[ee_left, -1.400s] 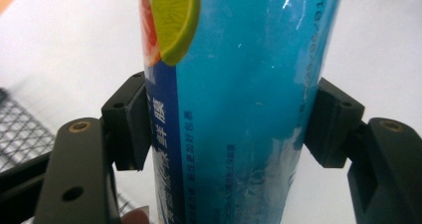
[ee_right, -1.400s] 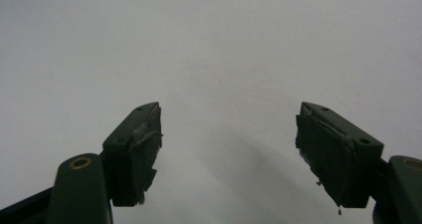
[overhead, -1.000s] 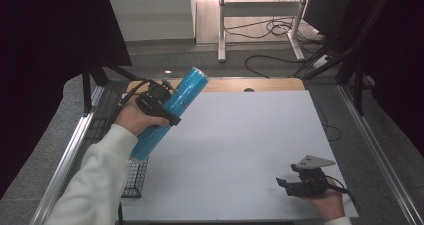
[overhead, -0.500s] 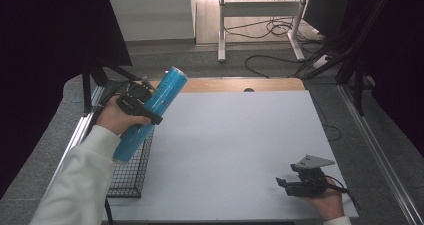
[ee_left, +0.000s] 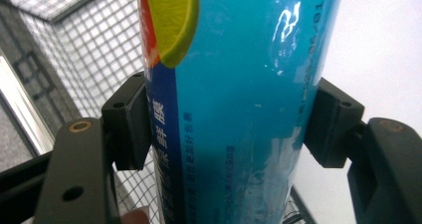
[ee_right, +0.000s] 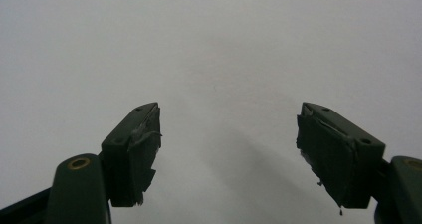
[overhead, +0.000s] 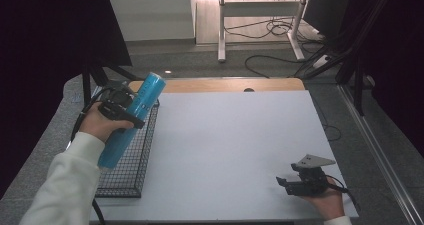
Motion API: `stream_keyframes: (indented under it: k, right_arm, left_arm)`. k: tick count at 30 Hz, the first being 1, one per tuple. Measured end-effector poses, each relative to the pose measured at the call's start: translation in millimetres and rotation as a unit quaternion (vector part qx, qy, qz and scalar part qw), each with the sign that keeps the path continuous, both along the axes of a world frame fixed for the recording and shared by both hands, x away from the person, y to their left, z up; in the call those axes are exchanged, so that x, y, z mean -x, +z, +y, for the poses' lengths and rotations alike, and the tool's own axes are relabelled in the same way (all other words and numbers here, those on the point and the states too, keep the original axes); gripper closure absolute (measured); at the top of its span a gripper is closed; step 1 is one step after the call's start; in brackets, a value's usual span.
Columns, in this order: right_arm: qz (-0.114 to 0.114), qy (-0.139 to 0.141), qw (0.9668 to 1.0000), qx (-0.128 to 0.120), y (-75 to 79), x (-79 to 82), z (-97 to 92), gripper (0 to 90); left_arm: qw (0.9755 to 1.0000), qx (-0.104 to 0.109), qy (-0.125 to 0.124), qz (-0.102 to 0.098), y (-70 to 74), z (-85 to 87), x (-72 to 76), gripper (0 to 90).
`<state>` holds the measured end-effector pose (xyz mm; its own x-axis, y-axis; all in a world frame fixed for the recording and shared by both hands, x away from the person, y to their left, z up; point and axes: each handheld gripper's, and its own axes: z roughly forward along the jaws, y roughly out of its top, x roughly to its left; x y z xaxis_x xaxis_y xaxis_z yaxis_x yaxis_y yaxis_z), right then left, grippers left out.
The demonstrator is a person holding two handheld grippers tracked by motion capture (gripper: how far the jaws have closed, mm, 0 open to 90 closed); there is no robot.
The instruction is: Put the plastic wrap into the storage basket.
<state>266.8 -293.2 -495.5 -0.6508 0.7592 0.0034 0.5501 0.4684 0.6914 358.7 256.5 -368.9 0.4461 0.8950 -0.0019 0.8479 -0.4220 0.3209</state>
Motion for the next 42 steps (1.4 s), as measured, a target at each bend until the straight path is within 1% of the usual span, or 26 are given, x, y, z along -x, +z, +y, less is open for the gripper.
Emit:
stream_keyframes:
  k: [5, 11, 13, 14, 15, 17, 21, 26, 27, 28, 30, 32, 34, 35, 36, 37, 38, 39, 41, 42]
  right_arm:
    - [0.0, 0.001, 1.0, 0.001, -0.6, -0.6, 0.8, 25.8]
    - [0.0, 0.002, 1.0, 0.003, -0.7, -0.9, 0.8, 25.8]
    - [-0.002, 0.002, 1.0, 0.006, -0.6, -0.8, 0.6, 25.8]
    - [-0.002, 0.002, 1.0, 0.007, -0.6, -0.8, 0.6, 25.8]
    - [-0.002, 0.002, 1.0, 0.007, -0.5, -0.8, 0.5, 25.8]
    - [-0.002, 0.002, 1.0, 0.007, -0.5, -1.0, 0.5, 25.8]
    - [-0.001, 0.003, 0.9999, 0.01, -1.1, -1.2, 0.8, 25.7]
    - [0.001, 0.003, 0.9999, 0.01, -1.5, -1.5, 1.2, 25.7]
    - [0.002, 0.004, 0.9999, 0.012, -1.9, -1.6, 1.3, 25.7]
    - [0.002, 0.004, 0.9999, 0.012, -2.2, -1.5, 1.6, 25.7]
    - [0.002, 0.005, 0.9999, 0.013, -2.4, -1.3, 1.8, 25.6]
    - [0.001, 0.004, 0.9999, 0.014, -2.2, -1.2, 1.6, 25.5]
    - [0.001, 0.004, 0.9999, 0.014, -2.0, -1.3, 1.3, 25.6]
    - [0.001, 0.004, 0.9999, 0.014, -2.0, -1.3, 1.4, 25.5]
    - [0.001, 0.005, 0.9999, 0.015, -2.3, -1.3, 1.5, 25.5]
    - [0.002, 0.005, 0.9999, 0.015, -2.4, -1.3, 1.6, 25.5]
    - [0.001, 0.005, 0.9999, 0.016, -2.6, -1.2, 1.7, 25.4]
    - [0.001, 0.006, 0.9998, 0.017, -2.7, -1.0, 1.7, 25.4]
    - [0.001, 0.006, 0.9998, 0.019, -3.1, -1.0, 1.8, 25.3]
    - [0.001, 0.006, 0.9998, 0.019, -3.4, -1.2, 1.9, 25.3]
  left_arm:
    - [0.9997, 0.005, 0.014, 0.017, -17.0, 12.0, -1.6, 31.7]
    - [0.9987, 0.009, 0.037, 0.034, -34.7, 22.8, -6.2, 31.7]
    - [0.9985, 0.008, 0.041, 0.036, -39.5, 25.2, -6.0, 31.7]
    - [0.9983, 0.005, 0.044, 0.039, -42.5, 27.2, -5.5, 31.7]
    - [0.998, 0.006, 0.049, 0.04, -45.1, 28.9, -5.2, 31.7]
    - [0.9971, 0.015, 0.06, 0.045, -50.6, 32.9, -5.5, 31.7]
    - [0.9956, 0.014, 0.076, 0.053, -62.1, 34.8, -8.4, 31.7]
    - [0.9935, 0.003, 0.096, 0.06, -77.5, 32.3, -14.3, 31.6]
    - [0.993, -0.001, 0.099, 0.065, -80.9, 32.5, -15.9, 31.6]
    - [0.992, 0.001, 0.106, 0.068, -85.1, 32.3, -17.3, 31.6]
    - [0.9906, -0.002, 0.116, 0.073, -91.9, 32.5, -19.3, 31.6]
    - [0.9894, -0.009, 0.122, 0.079, -99.8, 31.8, -20.7, 31.5]
    - [0.9875, -0.018, 0.132, 0.084, -107.1, 31.1, -22.2, 31.5]
    - [0.9866, -0.022, 0.134, 0.09, -112.5, 30.6, -22.9, 31.5]
    - [0.9863, -0.027, 0.134, 0.092, -117.7, 29.2, -23.3, 31.5]
    - [0.9865, -0.03, 0.125, 0.101, -121.5, 28.8, -23.7, 31.2]
    - [0.9871, -0.023, 0.128, 0.094, -122.2, 26.7, -22.9, 28.0]
    - [0.988, -0.021, 0.132, 0.078, -119.0, 24.5, -21.7, 25.7]
    - [0.9902, -0.027, 0.128, 0.048, -108.0, 19.3, -19.1, 21.8]
    - [0.9911, -0.025, 0.124, 0.039, -102.9, 16.6, -17.9, 19.9]
